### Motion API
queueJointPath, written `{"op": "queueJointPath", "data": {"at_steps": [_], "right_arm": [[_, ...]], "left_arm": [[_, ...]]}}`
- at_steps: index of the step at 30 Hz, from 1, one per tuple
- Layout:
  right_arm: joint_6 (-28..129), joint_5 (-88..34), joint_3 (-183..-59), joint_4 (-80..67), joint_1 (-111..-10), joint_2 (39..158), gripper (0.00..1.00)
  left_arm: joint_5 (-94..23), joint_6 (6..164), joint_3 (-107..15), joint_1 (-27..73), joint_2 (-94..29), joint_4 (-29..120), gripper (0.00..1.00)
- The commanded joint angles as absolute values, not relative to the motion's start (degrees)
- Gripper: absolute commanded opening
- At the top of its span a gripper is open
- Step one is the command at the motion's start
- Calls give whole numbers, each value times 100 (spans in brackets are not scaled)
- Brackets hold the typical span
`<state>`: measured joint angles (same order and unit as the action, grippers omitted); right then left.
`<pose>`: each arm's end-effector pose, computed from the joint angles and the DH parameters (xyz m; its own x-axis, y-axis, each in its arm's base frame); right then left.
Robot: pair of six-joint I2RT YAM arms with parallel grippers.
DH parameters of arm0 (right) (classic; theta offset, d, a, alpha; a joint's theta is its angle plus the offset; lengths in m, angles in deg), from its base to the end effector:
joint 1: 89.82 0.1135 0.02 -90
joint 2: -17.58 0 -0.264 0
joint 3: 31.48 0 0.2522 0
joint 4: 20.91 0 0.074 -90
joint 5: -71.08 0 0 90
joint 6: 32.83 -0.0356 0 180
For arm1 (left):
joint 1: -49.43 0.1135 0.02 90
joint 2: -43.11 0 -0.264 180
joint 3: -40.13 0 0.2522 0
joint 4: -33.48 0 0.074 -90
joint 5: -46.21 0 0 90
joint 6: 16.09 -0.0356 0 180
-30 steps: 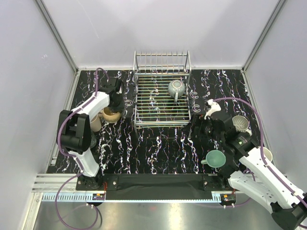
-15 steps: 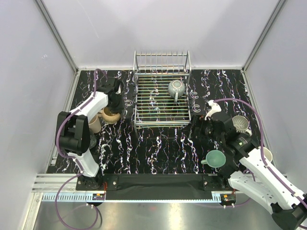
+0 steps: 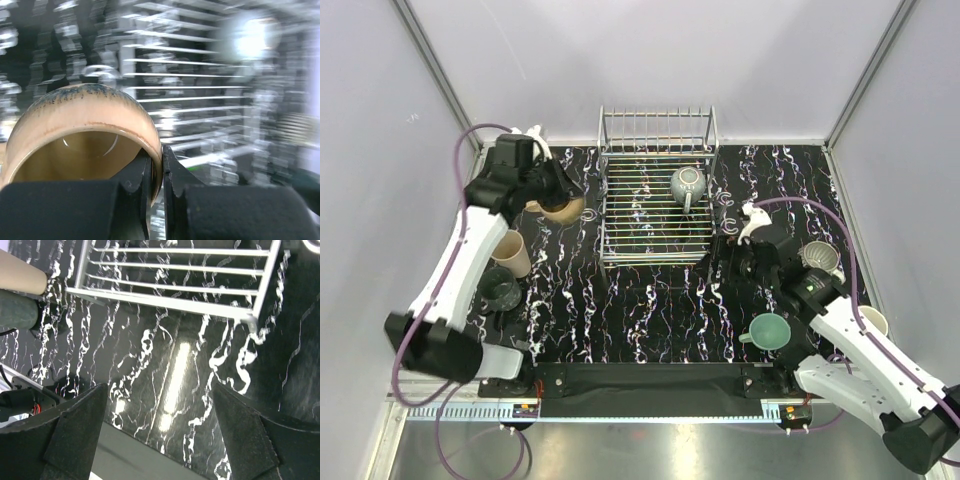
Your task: Load the cups into the dish rack
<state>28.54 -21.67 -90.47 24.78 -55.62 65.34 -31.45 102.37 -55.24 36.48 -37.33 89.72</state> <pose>0.1481 0.1027 0.2961 -0.6955 0.1060 -0.7107 -0.2973 0.8580 0.4189 0.2922 -0.0750 0.3670 -0.7445 -0.3065 -0.5931 0.0234 0.8759 -0.4820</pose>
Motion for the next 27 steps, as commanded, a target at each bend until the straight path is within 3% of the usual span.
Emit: {"op": "queueJointPath", "data": {"at_steps": [1, 6, 11, 17, 22, 27], "right_arm": [[3316, -2375, -9419, 1888, -5528, 6653, 93], [3528, -2920, -9551, 1536, -5528, 6741, 93], [3221, -3140, -9622, 1404, -5528, 6697, 93], [2650, -2213, -9876, 2445, -5528, 6557, 93], [1982, -1077, -10368, 3661, -5536, 6583, 93], [1841, -1022, -10422, 4242, -5536, 6618, 93]], "left_arm": [[-1806, 11438, -5732, 3581, -2923, 8145, 0], [-979, 12732, -5187, 3379, -2071, 6915, 0], [-1073, 13341, -4615, 2808, -1657, 6402, 0], [-3555, 12383, -5019, 791, -1753, 8475, 0], [-4782, 12550, -3957, -776, -2173, 8749, 0], [-6054, 12366, -4060, -2245, -3149, 9259, 0]]}}
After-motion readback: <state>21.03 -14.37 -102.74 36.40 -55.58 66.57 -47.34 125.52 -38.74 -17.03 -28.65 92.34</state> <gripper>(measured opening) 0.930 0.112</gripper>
